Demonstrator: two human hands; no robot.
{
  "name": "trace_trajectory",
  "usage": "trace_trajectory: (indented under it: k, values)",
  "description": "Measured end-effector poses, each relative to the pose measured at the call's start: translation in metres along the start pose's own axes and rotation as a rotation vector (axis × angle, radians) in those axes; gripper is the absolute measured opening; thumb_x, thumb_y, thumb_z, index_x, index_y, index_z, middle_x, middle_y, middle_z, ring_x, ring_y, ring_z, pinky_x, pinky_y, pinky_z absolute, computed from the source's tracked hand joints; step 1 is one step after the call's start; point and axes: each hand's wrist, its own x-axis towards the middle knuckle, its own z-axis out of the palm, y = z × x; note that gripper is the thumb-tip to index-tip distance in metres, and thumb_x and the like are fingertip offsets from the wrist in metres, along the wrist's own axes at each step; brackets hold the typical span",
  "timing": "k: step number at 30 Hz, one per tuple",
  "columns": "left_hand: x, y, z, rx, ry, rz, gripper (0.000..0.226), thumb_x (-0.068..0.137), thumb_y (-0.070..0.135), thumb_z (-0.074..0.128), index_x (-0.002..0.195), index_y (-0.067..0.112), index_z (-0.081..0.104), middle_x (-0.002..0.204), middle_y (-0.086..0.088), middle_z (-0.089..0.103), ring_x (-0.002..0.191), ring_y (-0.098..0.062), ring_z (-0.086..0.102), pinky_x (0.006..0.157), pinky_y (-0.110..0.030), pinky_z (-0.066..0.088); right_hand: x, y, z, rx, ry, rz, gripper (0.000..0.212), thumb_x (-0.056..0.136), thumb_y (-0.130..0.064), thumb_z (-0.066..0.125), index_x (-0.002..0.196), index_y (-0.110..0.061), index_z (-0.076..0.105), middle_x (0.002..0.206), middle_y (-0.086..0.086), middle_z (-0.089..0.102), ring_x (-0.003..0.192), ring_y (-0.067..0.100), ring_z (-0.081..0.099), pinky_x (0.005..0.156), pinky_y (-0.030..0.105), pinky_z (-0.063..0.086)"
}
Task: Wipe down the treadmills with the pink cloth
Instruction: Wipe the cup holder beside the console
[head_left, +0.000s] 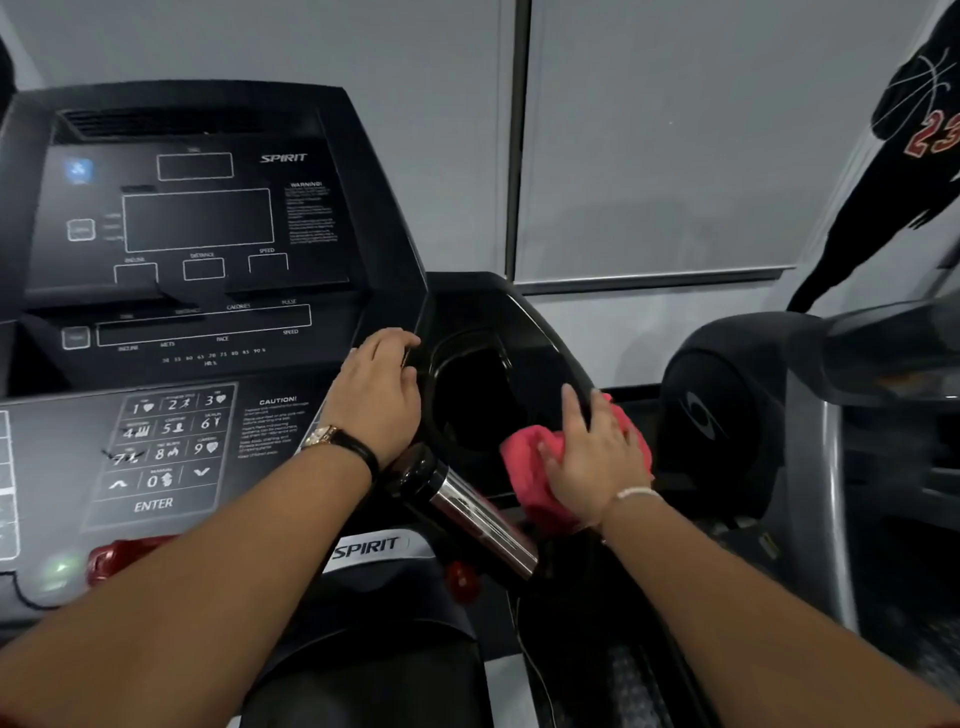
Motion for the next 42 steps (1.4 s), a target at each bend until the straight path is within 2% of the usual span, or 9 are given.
trace_trajectory:
  k: [5, 11, 14, 16, 19, 26, 33, 39, 42]
  values:
    - [0.001, -0.005, -0.001, -0.024, -0.052, -0.042, 0.035, 0.094, 0.011, 0.041, 0.127, 0.022, 0.047, 0.132, -0.001, 0.052, 0.128, -0.019, 0.042, 0.105, -0.033, 0.034, -0.018, 0.006, -0.003, 0.259, -0.028, -0.389, 0.074, 0.078, -0.051, 0.035, 0.143, -0.016, 0.033, 0.140, 0.008, 0.041, 0.128, 0.025, 0.043, 0.107, 0.034, 0.036]
    - [0.009, -0.004, -0.004, -0.112, 0.016, -0.122, 0.037, 0.092, 0.009, 0.044, 0.127, 0.023, 0.049, 0.126, 0.001, 0.053, 0.113, -0.016, 0.050, 0.090, -0.022, 0.035, 0.028, 0.017, 0.004, 0.191, 0.110, -0.050, 0.045, 0.088, -0.038, 0.054, 0.119, -0.005, 0.058, 0.136, 0.010, 0.037, 0.122, 0.027, 0.046, 0.107, 0.033, 0.033]
    - [0.030, -0.002, -0.005, -0.093, 0.027, -0.125, 0.038, 0.093, 0.010, 0.044, 0.128, 0.022, 0.048, 0.133, 0.001, 0.049, 0.120, -0.017, 0.046, 0.095, -0.024, 0.034, 0.031, -0.019, 0.014, 0.059, 0.112, -0.027, 0.054, 0.092, -0.047, 0.041, 0.124, -0.006, 0.054, 0.146, 0.017, 0.030, 0.133, 0.031, 0.033, 0.112, 0.035, 0.023]
    - [0.047, -0.002, -0.004, -0.042, -0.022, -0.018, 0.039, 0.093, 0.011, 0.044, 0.130, 0.022, 0.046, 0.139, 0.003, 0.045, 0.127, -0.017, 0.041, 0.104, -0.030, 0.033, 0.018, -0.028, 0.017, 0.103, 0.030, -0.212, 0.062, 0.088, -0.051, 0.033, 0.131, -0.009, 0.049, 0.146, 0.013, 0.033, 0.134, 0.028, 0.034, 0.113, 0.038, 0.025]
    - [0.063, -0.008, 0.004, 0.033, -0.145, 0.138, 0.042, 0.093, 0.009, 0.042, 0.134, 0.021, 0.043, 0.149, 0.001, 0.034, 0.139, -0.014, 0.025, 0.117, -0.035, 0.015, 0.010, -0.002, 0.013, 0.065, -0.094, -0.454, 0.063, 0.080, -0.038, 0.053, 0.137, -0.012, 0.043, 0.147, 0.008, 0.035, 0.136, 0.024, 0.033, 0.113, 0.041, 0.027]
    - [0.066, -0.013, 0.014, 0.159, -0.153, 0.121, 0.052, 0.095, 0.025, 0.044, 0.145, 0.020, 0.029, 0.155, -0.002, 0.020, 0.144, -0.016, 0.012, 0.117, -0.032, 0.006, 0.045, -0.005, 0.008, -0.142, -0.008, 0.114, 0.066, 0.089, -0.059, 0.026, 0.141, -0.019, 0.029, 0.149, 0.020, 0.026, 0.134, 0.040, 0.026, 0.110, 0.054, 0.023]
    - [0.066, -0.014, 0.013, 0.161, -0.158, 0.128, 0.052, 0.093, 0.024, 0.044, 0.143, 0.022, 0.031, 0.155, 0.000, 0.022, 0.144, -0.014, 0.012, 0.117, -0.029, 0.005, 0.002, 0.016, 0.009, -0.095, -0.056, -0.523, 0.066, 0.088, -0.051, 0.031, 0.142, -0.014, 0.036, 0.146, 0.011, 0.040, 0.135, 0.029, 0.036, 0.111, 0.043, 0.022]
    - [0.066, -0.013, 0.015, 0.159, -0.151, 0.129, 0.052, 0.093, 0.024, 0.045, 0.143, 0.023, 0.031, 0.155, 0.000, 0.022, 0.144, -0.014, 0.012, 0.117, -0.029, 0.006, 0.055, 0.009, 0.003, -0.086, -0.092, -0.050, 0.071, 0.089, -0.057, 0.027, 0.146, -0.016, 0.021, 0.153, 0.019, 0.016, 0.140, 0.034, 0.017, 0.116, 0.044, 0.014]
    - [0.066, -0.015, 0.014, 0.149, -0.151, 0.134, 0.051, 0.093, 0.024, 0.045, 0.142, 0.023, 0.032, 0.155, 0.001, 0.022, 0.144, -0.014, 0.013, 0.117, -0.029, 0.006, 0.048, -0.017, 0.006, -0.166, -0.062, -0.222, 0.079, 0.079, -0.063, 0.011, 0.141, -0.019, 0.034, 0.152, 0.014, 0.025, 0.139, 0.034, 0.024, 0.114, 0.049, 0.015]
